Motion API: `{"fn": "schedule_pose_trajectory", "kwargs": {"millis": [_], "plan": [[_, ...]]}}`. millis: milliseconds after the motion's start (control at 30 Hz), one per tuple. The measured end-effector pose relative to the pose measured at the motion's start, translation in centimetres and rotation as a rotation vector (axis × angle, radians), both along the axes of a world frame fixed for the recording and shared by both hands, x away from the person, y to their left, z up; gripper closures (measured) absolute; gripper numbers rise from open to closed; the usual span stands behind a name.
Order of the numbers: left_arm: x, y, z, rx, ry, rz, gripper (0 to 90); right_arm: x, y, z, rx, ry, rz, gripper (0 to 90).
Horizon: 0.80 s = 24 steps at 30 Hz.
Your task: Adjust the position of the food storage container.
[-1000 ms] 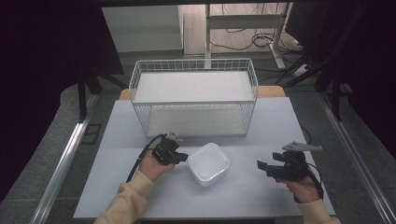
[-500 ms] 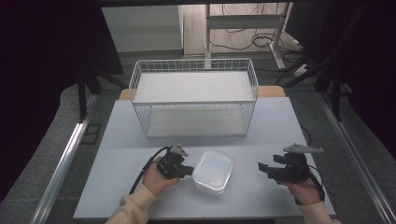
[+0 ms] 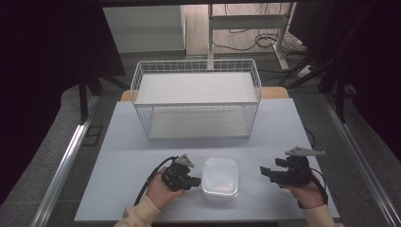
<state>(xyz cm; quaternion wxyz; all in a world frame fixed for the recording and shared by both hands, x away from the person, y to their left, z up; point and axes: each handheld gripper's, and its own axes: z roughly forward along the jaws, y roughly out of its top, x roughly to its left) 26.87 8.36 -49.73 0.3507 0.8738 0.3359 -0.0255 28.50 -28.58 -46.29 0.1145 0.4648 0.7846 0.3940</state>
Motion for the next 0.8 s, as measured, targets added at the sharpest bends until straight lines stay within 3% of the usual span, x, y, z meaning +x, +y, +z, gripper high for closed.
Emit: {"fn": "schedule_pose_trajectory", "kwargs": {"millis": [267,400,467,500,533,567,633,667,800], "plan": [[-0.2,-0.1,0.1,-0.012,-0.002,0.001,89.8,0.0,0.1,-0.2,-0.001,0.005,0.007,25.4],[-0.1,1.2,0.5,-0.028,-0.032,0.072,87.2,0.0,0.2,-0.1,0.005,0.002,0.01,25.4],[-0.2,2.3,1.0,-0.059,-0.054,0.138,82.2,0.0,0.1,0.0,0.018,-0.001,0.013,25.4],[-0.2,3.1,1.4,-0.071,-0.073,0.191,70.6,0.0,0.1,0.1,0.03,-0.008,0.016,25.3],[-0.2,3.1,1.4,-0.071,-0.073,0.191,65.1,0.0,0.1,0.1,0.03,-0.008,0.016,25.3],[-0.3,3.5,1.7,-0.079,-0.082,0.218,65.1,0.0,0.1,0.1,0.034,-0.007,0.016,25.3],[-0.4,4.2,2.2,-0.094,-0.091,0.265,51.9,0.0,0.1,0.2,0.044,-0.008,0.023,25.1],[-0.5,4.6,2.6,-0.101,-0.097,0.289,40.9,0.0,0.1,0.2,0.05,-0.01,0.027,24.9],[-0.8,6.1,3.9,-0.143,-0.12,0.344,33.6,0.0,0.1,0.4,0.063,-0.018,0.036,24.5]]}}
